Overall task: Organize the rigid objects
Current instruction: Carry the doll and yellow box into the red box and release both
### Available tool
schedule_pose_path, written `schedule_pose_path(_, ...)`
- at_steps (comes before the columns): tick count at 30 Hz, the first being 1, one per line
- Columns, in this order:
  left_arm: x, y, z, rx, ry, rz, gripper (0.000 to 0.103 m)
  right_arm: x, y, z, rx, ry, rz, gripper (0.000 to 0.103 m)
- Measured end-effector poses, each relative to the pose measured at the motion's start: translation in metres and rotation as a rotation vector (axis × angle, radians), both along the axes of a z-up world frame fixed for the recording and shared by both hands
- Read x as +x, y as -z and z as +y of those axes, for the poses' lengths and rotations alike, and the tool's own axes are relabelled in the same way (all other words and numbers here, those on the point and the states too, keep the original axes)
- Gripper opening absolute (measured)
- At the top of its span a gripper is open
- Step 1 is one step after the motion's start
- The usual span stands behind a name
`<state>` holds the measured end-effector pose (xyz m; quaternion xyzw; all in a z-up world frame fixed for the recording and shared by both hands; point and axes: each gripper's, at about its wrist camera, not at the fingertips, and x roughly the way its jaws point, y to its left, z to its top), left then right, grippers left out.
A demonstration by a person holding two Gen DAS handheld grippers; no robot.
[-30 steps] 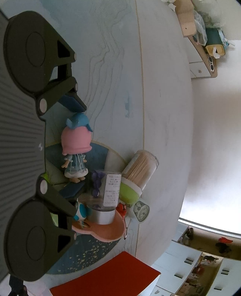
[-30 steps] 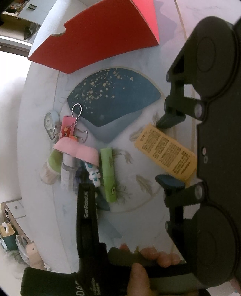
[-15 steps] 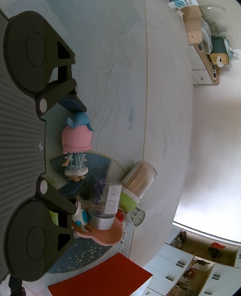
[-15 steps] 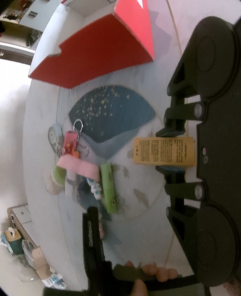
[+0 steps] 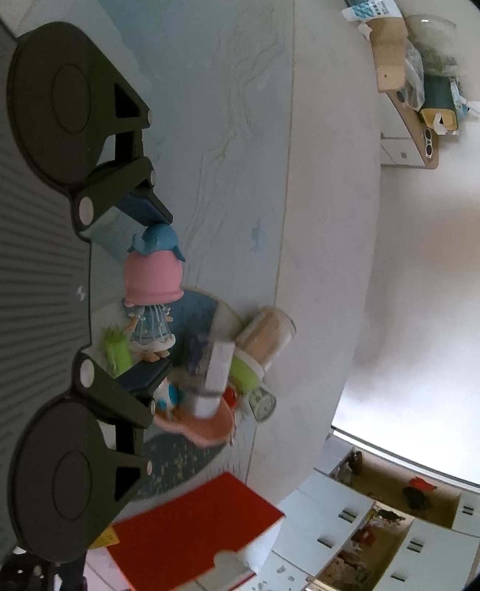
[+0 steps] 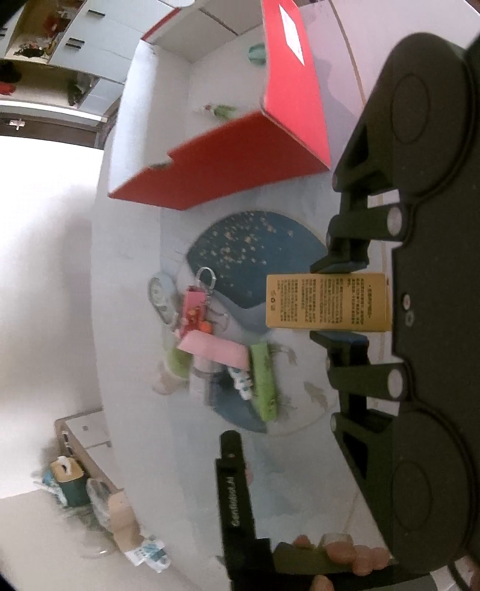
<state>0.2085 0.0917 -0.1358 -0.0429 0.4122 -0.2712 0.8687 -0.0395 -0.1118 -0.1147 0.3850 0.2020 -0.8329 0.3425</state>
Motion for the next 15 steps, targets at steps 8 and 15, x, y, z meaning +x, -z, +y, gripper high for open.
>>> schedule_pose_path(8,-0.021,-0.037,-0.008,-0.032,0.093,-0.018,0.078,-0.008,-0.035,0.018,-0.065,-0.002,0.017,0.029)
schedule_pose_path(15,-0.043,-0.075,-0.027,-0.038,0.162,-0.060,0.078,-0.022,-0.062,0.038,-0.109,-0.001,0.029,0.029)
